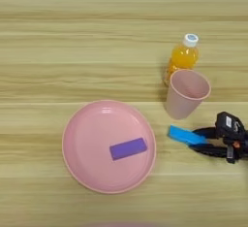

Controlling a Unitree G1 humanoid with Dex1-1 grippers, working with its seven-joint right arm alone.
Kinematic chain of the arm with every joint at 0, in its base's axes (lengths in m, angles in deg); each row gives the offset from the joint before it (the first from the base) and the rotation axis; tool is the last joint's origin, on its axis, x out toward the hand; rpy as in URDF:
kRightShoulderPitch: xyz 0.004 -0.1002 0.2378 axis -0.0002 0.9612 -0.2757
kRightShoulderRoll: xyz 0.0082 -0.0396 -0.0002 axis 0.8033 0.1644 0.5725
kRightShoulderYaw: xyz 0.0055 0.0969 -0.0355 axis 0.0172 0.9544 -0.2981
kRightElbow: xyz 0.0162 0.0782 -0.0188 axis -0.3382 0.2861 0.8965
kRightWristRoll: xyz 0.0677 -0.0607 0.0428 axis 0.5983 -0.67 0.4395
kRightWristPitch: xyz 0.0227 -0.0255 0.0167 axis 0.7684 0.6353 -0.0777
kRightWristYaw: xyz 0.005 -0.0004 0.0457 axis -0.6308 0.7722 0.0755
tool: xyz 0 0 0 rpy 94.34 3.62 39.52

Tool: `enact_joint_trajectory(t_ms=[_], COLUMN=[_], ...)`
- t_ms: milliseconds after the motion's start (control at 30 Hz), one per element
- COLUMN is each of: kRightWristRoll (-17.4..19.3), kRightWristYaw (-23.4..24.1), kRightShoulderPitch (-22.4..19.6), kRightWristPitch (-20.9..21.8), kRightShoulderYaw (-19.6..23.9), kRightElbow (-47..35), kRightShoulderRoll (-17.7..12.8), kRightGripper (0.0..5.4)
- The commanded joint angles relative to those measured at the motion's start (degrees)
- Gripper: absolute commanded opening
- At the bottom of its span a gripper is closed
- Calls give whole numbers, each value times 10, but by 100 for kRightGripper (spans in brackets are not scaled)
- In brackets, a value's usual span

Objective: Move the objects on the table

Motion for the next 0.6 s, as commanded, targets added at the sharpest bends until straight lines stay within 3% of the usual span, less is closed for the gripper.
enact_joint_trajectory(t_ms=[33,467,600], kRightWristRoll=[3,9,8], kRightWristYaw=[21,21,23], kRightShoulderPitch=[-35,-36,-37], kRightWristPitch=[13,12,11], kRightShoulderYaw=[15,19,18], kRightElbow=[-15,-24,-25], kRightShoulderRoll=[-20,-19,-18], kRightGripper=[248,417,499])
